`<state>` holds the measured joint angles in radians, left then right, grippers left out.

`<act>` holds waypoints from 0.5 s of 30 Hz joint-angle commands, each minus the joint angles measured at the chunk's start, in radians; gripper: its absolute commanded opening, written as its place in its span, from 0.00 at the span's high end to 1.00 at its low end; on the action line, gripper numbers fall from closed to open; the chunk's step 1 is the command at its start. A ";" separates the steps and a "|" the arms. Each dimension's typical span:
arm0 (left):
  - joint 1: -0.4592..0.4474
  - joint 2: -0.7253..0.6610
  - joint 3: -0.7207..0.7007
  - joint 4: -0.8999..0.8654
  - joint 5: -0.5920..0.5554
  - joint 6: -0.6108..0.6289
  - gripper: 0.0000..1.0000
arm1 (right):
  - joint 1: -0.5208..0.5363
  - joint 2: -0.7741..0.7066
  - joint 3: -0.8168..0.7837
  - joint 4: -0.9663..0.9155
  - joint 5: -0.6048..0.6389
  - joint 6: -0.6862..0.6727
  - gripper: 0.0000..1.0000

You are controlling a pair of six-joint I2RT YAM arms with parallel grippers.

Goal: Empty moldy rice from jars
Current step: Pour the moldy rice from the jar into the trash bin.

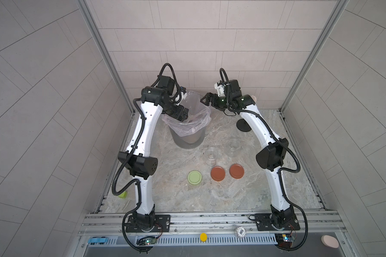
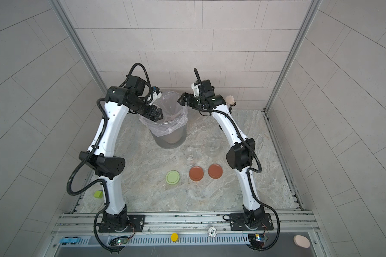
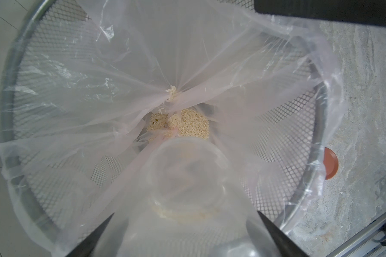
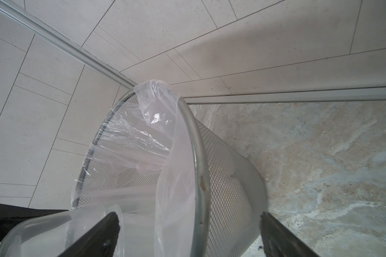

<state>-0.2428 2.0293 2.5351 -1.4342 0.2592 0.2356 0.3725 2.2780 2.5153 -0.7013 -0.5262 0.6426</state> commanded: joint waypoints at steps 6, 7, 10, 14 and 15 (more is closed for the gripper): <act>0.001 0.017 0.071 0.117 -0.033 -0.102 1.00 | 0.000 -0.074 0.022 -0.055 0.068 -0.065 0.00; -0.001 0.022 0.074 0.154 -0.062 -0.123 1.00 | 0.000 -0.081 0.021 -0.062 0.078 -0.070 0.00; -0.026 0.015 0.031 0.255 -0.143 -0.184 1.00 | -0.001 -0.106 0.012 -0.081 0.109 -0.084 0.00; -0.081 0.036 0.038 0.260 -0.175 -0.151 1.00 | 0.000 -0.142 -0.029 -0.068 0.141 -0.085 0.01; -0.087 0.047 0.080 0.209 -0.218 -0.136 1.00 | 0.000 -0.148 -0.035 -0.063 0.145 -0.086 0.00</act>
<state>-0.2935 2.0617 2.5511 -1.2407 0.1120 0.0868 0.3721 2.2066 2.4916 -0.7650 -0.4225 0.5793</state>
